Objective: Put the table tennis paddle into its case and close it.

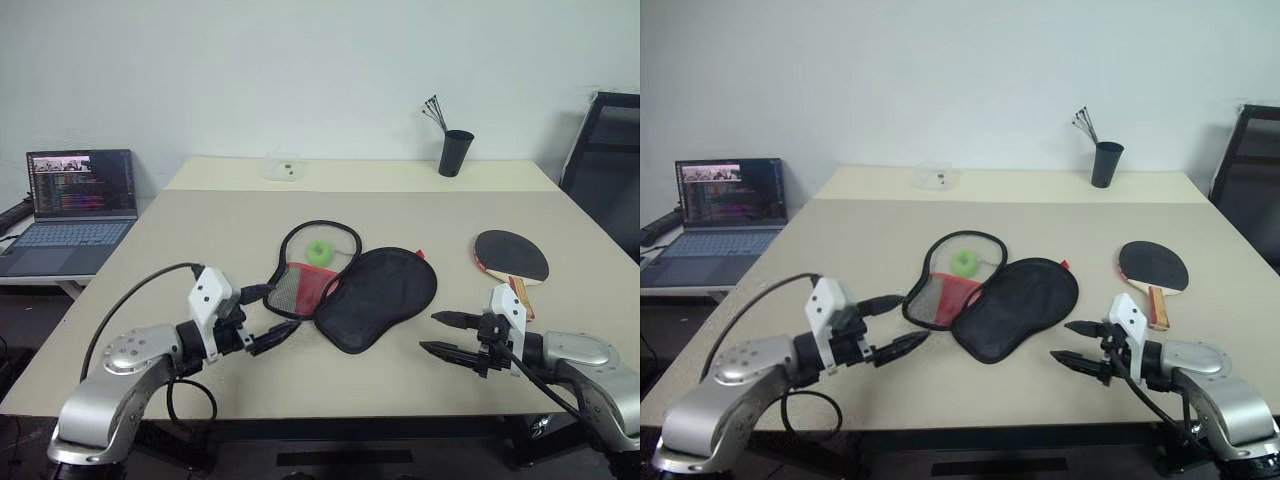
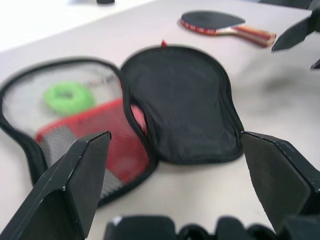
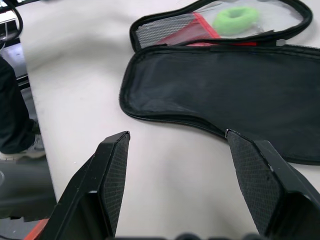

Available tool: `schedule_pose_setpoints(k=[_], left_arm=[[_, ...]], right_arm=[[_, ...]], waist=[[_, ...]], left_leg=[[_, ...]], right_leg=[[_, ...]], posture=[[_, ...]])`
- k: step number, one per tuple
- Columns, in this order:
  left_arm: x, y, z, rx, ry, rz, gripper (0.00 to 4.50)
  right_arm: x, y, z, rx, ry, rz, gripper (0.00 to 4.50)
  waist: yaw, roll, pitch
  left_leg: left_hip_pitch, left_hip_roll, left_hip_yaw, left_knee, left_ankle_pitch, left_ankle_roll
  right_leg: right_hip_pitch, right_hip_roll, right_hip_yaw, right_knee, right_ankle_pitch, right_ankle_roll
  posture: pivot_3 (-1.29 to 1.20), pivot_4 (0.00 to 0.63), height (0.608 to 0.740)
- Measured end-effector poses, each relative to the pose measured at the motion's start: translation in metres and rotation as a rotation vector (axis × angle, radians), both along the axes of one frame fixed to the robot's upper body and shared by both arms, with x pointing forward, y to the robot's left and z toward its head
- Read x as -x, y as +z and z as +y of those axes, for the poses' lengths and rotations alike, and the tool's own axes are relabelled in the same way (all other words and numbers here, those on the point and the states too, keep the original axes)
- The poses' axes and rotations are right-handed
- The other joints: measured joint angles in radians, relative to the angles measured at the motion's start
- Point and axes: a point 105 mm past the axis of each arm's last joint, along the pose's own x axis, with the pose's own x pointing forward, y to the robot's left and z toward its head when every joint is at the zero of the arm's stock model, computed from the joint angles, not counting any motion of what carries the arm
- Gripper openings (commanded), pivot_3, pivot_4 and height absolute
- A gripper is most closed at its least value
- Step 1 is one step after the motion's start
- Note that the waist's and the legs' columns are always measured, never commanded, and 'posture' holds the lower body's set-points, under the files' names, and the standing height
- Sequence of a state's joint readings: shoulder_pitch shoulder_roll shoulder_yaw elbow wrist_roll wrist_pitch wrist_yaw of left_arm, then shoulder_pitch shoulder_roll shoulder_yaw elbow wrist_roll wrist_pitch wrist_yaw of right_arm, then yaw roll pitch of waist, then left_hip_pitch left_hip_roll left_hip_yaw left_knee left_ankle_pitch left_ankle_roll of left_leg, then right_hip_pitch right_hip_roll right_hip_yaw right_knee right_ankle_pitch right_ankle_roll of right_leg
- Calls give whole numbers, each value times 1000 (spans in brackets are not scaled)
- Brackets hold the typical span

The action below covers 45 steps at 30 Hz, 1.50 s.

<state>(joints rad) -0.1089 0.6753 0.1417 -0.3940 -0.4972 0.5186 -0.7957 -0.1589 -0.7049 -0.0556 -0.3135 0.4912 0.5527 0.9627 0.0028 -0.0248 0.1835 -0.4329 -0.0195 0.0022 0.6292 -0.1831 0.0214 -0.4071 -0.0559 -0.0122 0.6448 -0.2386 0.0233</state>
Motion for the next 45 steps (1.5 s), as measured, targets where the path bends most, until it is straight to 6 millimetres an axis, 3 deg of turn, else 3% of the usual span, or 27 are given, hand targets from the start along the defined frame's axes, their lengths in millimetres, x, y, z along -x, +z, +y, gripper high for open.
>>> schedule_pose_setpoints(k=[6,14,18,24,27,29,39,45], left_arm=[[-3,-1,-4,14,9,-28,4500],[-12,-4,0,57,-24,10,4500],[-18,7,2,43,-64,-8,4500],[-19,8,15,3,-131,41,4500],[-23,13,16,9,-173,52,4500],[-29,18,15,-2,-189,41,4500],[-25,27,5,-18,-317,39,4500],[-28,32,5,-23,-330,30,4500]], right_arm=[[0,4,-1,30,15,-2,3313],[6,21,18,-38,-13,2,3313],[1,12,15,-44,-87,64,3313],[-20,-10,32,-54,-207,174,3313],[-28,-11,32,-53,-257,189,3872],[-26,-15,35,-65,-249,234,4476],[-19,-34,36,-74,-334,429,4476],[-28,-34,64,-149,-326,462,4476]], waist=[[3,0,0],[4,0,0],[4,0,0],[-4,0,0],[1,0,0],[7,-1,0],[-3,-1,0],[-6,0,0]], left_leg=[[0,0,0,0,0,0],[0,0,0,0,0,0],[0,0,0,0,0,0],[-1,1,0,-1,0,0],[-1,1,0,-1,0,0],[-2,0,0,-1,0,0],[-1,1,0,-1,0,0],[-1,1,1,-1,0,0]], right_leg=[[0,0,0,0,0,0],[0,0,0,0,0,0],[0,0,0,-1,0,-1],[-2,0,0,0,2,-5],[-2,0,-1,-1,2,-5],[-2,0,-1,-1,2,-5],[-2,1,0,0,2,-5],[-3,1,0,1,2,-5]], posture=[[0,150,740],[0,150,740],[0,150,740],[0,150,740],[0,150,740],[0,150,740],[0,150,740],[0,150,740]])
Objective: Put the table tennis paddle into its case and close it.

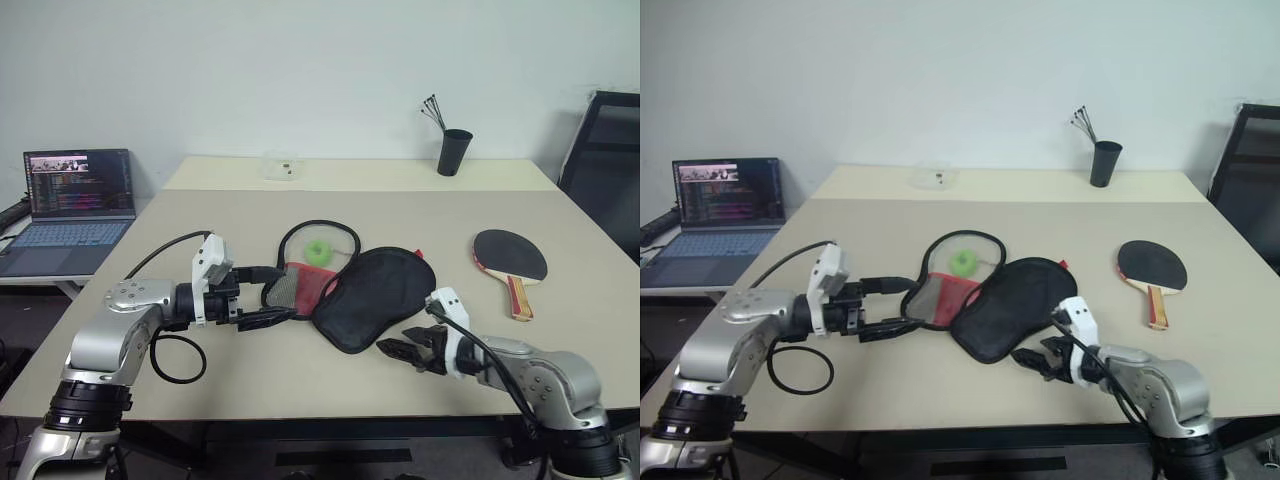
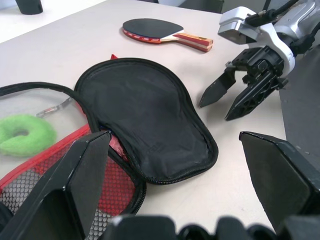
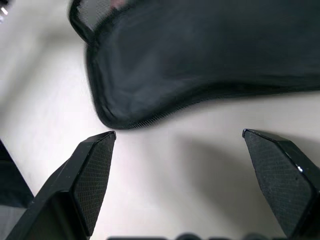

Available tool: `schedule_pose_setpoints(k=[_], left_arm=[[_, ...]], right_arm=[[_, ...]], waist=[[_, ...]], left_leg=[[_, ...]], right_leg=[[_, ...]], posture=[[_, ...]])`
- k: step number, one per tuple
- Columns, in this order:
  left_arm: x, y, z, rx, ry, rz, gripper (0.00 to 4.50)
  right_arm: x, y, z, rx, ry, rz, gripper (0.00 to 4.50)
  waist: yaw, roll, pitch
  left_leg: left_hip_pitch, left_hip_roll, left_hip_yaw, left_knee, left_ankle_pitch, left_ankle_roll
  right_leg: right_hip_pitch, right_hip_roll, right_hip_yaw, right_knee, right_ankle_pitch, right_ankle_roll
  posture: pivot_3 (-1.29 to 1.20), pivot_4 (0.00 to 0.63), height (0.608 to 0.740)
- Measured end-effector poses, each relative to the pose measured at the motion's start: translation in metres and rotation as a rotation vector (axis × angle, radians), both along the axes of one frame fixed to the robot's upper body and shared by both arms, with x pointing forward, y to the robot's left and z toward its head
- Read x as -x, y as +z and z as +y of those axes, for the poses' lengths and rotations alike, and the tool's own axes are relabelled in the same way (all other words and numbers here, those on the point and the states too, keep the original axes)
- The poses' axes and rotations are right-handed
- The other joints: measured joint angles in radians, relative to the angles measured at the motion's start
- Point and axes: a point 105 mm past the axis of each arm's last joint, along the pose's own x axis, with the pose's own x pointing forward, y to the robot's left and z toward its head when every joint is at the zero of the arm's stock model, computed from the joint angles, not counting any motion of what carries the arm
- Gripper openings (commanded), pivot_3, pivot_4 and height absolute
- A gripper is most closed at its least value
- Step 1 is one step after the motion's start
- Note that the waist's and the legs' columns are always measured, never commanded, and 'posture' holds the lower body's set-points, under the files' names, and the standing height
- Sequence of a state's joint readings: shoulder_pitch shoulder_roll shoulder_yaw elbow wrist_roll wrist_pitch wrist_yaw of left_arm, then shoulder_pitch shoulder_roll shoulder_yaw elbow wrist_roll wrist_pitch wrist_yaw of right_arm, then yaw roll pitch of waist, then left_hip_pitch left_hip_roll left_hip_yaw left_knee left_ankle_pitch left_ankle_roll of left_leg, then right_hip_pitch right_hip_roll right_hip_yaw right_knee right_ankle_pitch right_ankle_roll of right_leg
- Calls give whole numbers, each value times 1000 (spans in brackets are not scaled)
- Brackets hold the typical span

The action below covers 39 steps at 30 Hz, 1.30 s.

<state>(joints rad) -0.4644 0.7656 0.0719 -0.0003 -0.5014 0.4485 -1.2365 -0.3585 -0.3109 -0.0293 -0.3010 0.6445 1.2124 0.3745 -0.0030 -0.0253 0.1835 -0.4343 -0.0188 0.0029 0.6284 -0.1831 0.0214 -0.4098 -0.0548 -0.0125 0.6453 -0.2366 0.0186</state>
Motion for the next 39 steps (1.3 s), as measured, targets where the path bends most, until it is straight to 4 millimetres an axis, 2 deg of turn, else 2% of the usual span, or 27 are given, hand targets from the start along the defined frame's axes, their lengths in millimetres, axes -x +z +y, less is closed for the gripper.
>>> schedule_pose_setpoints(k=[6,10,11,14,17,24,30,36,39], left_arm=[[-1,2,1,-9,5,-6,4500],[-1,2,2,-13,10,-7,4500],[-1,2,3,-16,12,-7,4500],[0,0,4,-20,17,-4,4500],[4,-5,4,-22,21,8,4500],[9,-8,0,-22,28,15,4500],[9,-5,-5,-14,15,3,4500],[11,-3,-10,-13,1,-10,4500],[11,-5,-10,-14,8,-1,4500]], right_arm=[[-18,-2,21,18,7,-33,4476],[-25,-2,28,39,13,-68,4476],[-26,-2,29,42,12,-75,4305],[-29,-1,30,52,7,-86,3519],[-30,-1,25,60,2,-83,2474],[-33,7,-13,112,-16,-70,26],[-43,17,-39,155,7,-47,26],[-58,22,-47,192,62,-30,26],[-67,23,-58,238,83,-27,26]], waist=[[0,0,0],[0,0,0],[-1,0,0],[-1,0,0],[0,0,0],[1,0,0],[1,0,0],[0,0,0],[0,0,0]], left_leg=[[0,0,0,0,0,0],[0,0,0,0,0,0],[0,0,0,0,0,0],[0,0,0,0,0,0],[0,0,0,0,0,0],[0,0,0,0,0,0],[0,0,1,0,0,0],[0,0,1,0,0,0],[0,0,2,0,0,0]], right_leg=[[0,0,0,0,0,0],[0,1,0,1,0,0],[0,1,0,1,0,0],[0,1,0,0,0,1],[0,0,0,0,0,1],[0,0,0,0,0,1],[0,0,0,0,0,0],[0,1,0,0,0,1],[0,1,0,0,0,1]], posture=[[0,150,740],[0,150,740],[0,150,740],[0,150,740],[0,150,740],[0,150,740],[0,150,740],[0,150,740],[0,150,740]])
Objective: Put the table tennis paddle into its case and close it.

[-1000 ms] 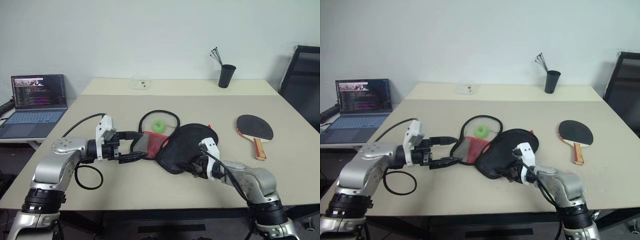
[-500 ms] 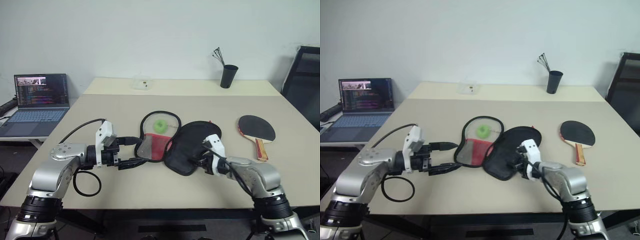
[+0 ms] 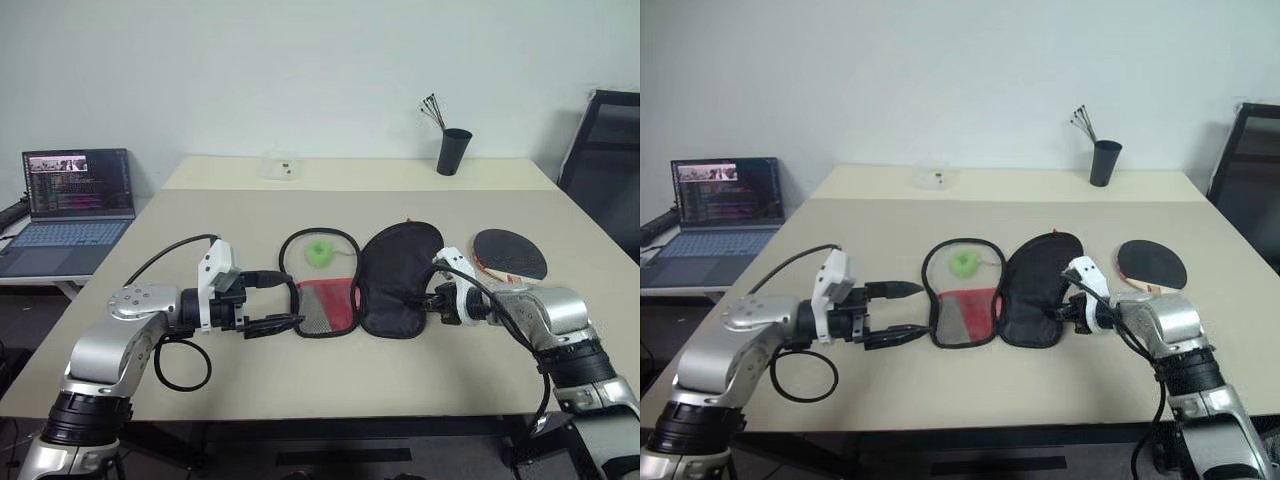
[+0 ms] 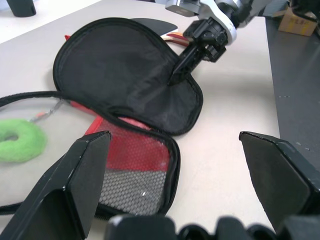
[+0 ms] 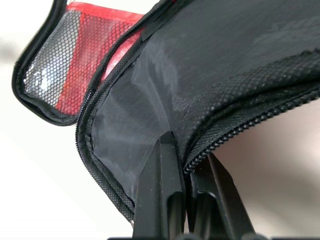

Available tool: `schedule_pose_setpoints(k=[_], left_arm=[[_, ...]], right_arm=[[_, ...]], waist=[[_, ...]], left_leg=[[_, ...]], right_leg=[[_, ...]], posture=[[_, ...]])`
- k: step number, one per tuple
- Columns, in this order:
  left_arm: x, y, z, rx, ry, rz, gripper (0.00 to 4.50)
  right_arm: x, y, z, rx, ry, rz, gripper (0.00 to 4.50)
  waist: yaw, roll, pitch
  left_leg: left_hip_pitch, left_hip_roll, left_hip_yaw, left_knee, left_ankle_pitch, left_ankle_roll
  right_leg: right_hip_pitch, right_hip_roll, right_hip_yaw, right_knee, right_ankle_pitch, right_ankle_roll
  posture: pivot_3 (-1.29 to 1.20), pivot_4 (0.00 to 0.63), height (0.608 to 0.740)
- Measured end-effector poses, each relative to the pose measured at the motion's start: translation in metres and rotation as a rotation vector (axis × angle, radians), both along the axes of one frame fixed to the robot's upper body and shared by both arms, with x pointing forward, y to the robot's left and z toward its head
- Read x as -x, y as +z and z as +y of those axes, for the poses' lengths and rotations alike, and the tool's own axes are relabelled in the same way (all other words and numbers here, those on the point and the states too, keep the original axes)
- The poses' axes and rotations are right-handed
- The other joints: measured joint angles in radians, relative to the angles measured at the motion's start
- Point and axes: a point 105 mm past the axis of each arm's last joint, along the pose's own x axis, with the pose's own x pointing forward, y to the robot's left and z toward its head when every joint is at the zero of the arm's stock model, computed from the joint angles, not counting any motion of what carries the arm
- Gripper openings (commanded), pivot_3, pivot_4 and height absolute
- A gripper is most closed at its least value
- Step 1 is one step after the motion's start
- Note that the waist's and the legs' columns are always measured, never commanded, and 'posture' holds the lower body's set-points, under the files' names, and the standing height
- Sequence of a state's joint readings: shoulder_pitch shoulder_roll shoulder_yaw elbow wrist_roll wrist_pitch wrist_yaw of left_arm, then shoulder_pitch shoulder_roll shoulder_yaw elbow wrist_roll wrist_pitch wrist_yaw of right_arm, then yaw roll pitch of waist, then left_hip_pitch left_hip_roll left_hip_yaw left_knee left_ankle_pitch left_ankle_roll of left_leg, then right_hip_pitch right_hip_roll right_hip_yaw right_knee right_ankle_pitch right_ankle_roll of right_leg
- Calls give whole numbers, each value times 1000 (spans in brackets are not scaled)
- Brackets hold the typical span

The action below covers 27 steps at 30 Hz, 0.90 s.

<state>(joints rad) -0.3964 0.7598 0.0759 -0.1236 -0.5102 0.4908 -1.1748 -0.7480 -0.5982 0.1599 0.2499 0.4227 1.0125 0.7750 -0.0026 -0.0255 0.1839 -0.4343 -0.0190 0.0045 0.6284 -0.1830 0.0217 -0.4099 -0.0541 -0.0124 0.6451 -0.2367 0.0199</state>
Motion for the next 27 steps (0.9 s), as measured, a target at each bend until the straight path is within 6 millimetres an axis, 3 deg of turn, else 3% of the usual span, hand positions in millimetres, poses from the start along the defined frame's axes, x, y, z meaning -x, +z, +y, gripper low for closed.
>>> schedule_pose_setpoints(k=[13,16,22,27], left_arm=[[2,2,-3,-6,-4,-14,4500],[2,2,-3,-6,-2,-15,4500],[2,1,-4,-7,-4,-14,4500],[2,-2,-8,-3,-19,-9,4500]], right_arm=[[-31,4,-34,106,-9,-10,26],[-34,2,-38,122,-17,-12,661],[-39,-3,-47,180,-42,-38,2641],[-53,18,-58,222,-104,-170,4245]], waist=[[0,0,0],[0,0,0],[0,0,1],[0,1,1]], left_leg=[[0,0,0,0,0,0],[0,0,0,0,0,0],[0,0,0,0,0,0],[0,0,0,0,0,0]], right_leg=[[0,0,0,0,2,1],[0,0,0,0,2,2],[0,0,0,0,2,2],[0,0,0,1,2,2]], posture=[[0,150,740],[0,150,740],[0,150,740],[0,150,740]])
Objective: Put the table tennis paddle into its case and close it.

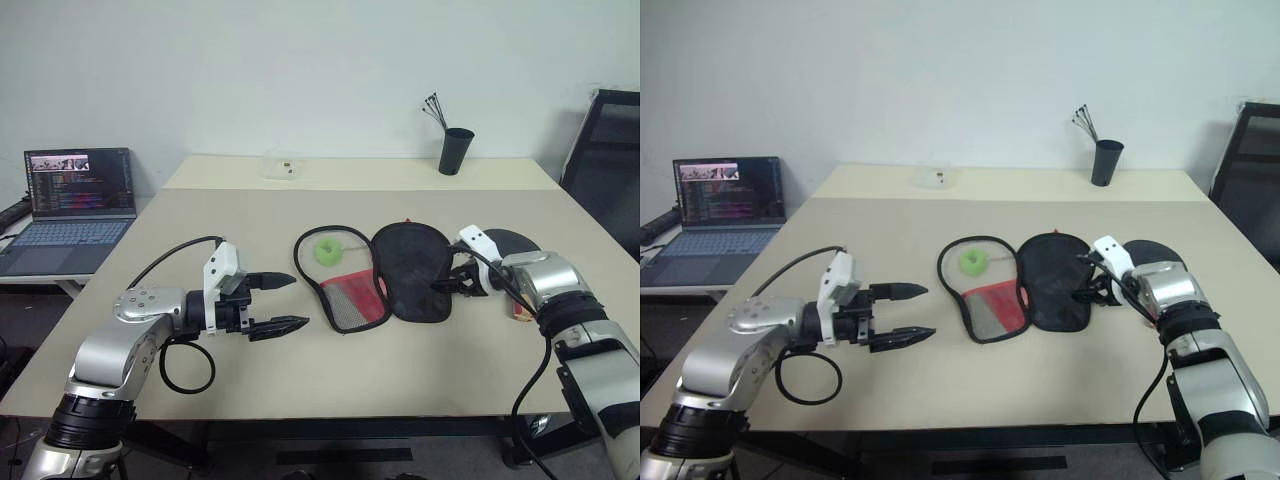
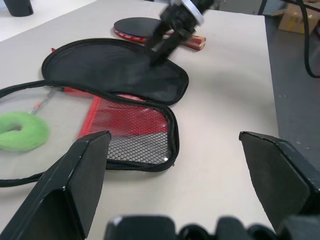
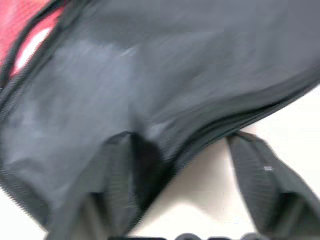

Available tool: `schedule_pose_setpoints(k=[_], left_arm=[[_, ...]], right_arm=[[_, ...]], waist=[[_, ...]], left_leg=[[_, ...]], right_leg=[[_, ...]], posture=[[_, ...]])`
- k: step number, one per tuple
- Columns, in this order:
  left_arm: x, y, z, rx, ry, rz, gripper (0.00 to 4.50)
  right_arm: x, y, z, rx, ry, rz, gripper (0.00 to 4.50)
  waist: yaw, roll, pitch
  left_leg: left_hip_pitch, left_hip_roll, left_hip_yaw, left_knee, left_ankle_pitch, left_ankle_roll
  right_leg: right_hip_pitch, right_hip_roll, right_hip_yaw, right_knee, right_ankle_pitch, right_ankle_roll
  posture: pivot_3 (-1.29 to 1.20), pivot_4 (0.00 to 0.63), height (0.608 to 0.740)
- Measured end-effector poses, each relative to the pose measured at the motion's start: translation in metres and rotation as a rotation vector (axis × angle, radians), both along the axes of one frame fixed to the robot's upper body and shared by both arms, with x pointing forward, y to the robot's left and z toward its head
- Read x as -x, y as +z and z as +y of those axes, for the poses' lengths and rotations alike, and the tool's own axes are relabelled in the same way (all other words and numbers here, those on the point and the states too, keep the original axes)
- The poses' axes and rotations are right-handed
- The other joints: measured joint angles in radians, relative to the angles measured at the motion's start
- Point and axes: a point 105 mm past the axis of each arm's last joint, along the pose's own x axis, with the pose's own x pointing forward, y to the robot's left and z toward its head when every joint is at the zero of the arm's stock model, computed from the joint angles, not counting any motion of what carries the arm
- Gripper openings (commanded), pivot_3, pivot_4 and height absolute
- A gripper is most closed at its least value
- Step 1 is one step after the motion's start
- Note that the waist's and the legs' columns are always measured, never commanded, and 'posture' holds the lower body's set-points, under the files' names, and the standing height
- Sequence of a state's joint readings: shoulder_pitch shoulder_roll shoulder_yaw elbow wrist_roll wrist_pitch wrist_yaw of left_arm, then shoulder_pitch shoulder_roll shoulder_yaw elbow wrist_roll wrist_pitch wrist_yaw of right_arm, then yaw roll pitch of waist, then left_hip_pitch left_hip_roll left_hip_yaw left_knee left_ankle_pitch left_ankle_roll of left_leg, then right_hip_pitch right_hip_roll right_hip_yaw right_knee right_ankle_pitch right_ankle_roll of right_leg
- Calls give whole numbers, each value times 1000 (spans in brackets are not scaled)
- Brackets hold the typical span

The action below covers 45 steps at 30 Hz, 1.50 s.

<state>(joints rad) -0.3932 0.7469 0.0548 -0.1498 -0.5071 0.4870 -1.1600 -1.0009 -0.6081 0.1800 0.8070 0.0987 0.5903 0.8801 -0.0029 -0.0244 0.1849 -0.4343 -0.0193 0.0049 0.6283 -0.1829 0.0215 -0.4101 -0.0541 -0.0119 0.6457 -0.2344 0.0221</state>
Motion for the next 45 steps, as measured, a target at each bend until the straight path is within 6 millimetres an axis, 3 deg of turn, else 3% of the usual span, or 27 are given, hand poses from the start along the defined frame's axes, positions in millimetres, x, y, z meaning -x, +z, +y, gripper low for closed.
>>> schedule_pose_setpoints(k=[6,12,19,27,39,42,45], left_arm=[[0,0,-2,3,-13,-9,4500],[0,1,-7,15,-34,-13,4500],[-4,17,-18,26,-98,-53,4500],[-9,19,-24,26,-141,-50,4500],[-10,21,-25,24,-137,-61,4500],[-10,21,-25,23,-134,-60,4500],[-10,20,-25,22,-133,-59,4500]], right_arm=[[-2,34,-29,13,-95,-151,4245],[21,12,-63,-45,-310,-126,4377],[36,16,-110,-88,-743,-264,4377],[37,-16,-98,-156,-820,-165,4377],[28,-39,-94,-127,-826,-111,4377],[24,-40,-91,-118,-815,-116,3802],[19,-41,-86,-116,-798,-120,2832]], waist=[[1,0,0],[3,1,0],[1,1,1],[-4,1,1],[-9,1,1],[-17,1,1],[-24,1,1]], left_leg=[[0,0,0,0,0,0],[0,0,0,0,0,0],[1,0,0,1,0,0],[1,0,1,1,0,0],[1,0,2,1,0,1],[2,-1,3,2,1,1],[3,-1,3,2,1,2]], right_leg=[[0,0,0,0,0,0],[1,0,0,0,0,0],[1,1,0,1,0,1],[1,1,1,1,2,4],[1,2,1,1,1,7],[3,1,1,1,1,10],[4,1,2,1,1,9]], posture=[[0,150,740],[0,150,740],[0,150,740],[0,150,740],[0,150,740],[0,150,740],[0,150,740]])
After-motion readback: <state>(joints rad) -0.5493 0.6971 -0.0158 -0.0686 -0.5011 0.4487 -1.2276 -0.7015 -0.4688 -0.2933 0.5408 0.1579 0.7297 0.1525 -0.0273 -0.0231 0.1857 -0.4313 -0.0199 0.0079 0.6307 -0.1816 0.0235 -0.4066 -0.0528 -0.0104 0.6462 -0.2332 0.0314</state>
